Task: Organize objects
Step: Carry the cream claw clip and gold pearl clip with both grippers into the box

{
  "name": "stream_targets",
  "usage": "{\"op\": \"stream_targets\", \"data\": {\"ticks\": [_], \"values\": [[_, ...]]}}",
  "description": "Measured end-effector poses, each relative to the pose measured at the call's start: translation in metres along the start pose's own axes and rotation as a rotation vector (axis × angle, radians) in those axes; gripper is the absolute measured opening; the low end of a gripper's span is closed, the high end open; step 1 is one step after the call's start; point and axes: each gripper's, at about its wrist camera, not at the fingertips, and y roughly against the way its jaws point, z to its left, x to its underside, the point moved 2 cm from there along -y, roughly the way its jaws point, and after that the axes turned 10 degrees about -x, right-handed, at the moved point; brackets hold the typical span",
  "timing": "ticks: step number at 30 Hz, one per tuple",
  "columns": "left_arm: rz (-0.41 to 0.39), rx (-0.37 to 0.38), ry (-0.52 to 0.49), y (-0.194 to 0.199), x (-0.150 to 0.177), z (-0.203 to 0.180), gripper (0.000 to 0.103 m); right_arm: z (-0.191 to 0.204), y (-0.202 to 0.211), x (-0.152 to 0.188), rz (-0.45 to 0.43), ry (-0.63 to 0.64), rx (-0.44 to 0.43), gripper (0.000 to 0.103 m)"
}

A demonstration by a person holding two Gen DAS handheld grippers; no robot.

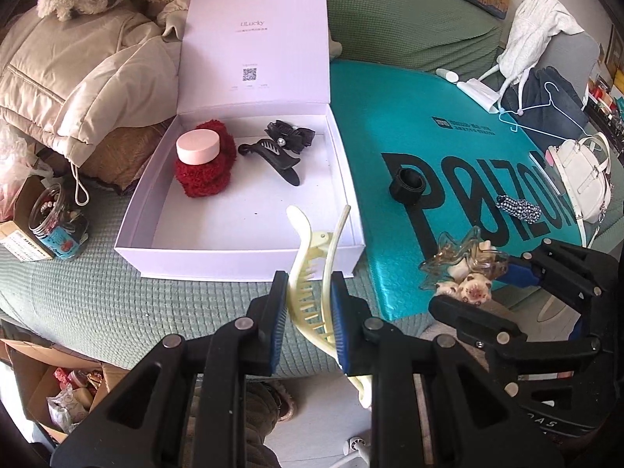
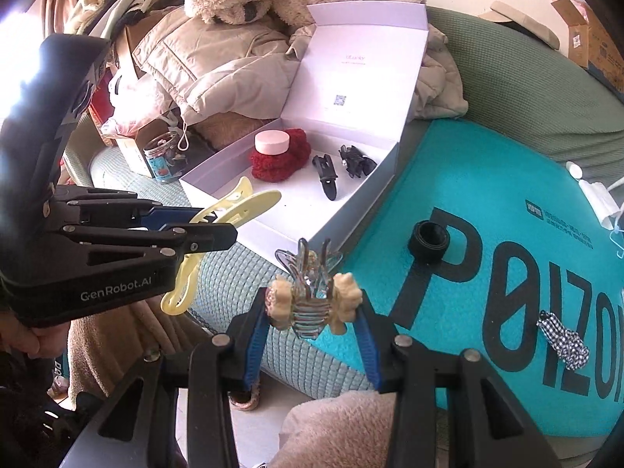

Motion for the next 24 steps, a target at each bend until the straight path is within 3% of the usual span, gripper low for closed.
{"op": "stream_targets", "data": {"ticks": [24], "values": [[-0.015, -0.062, 0.051, -0.037, -0.058, 0.043, 0.020, 0.012, -0.047, -0.077, 0.011, 0.108, -0.031, 0.042]]}}
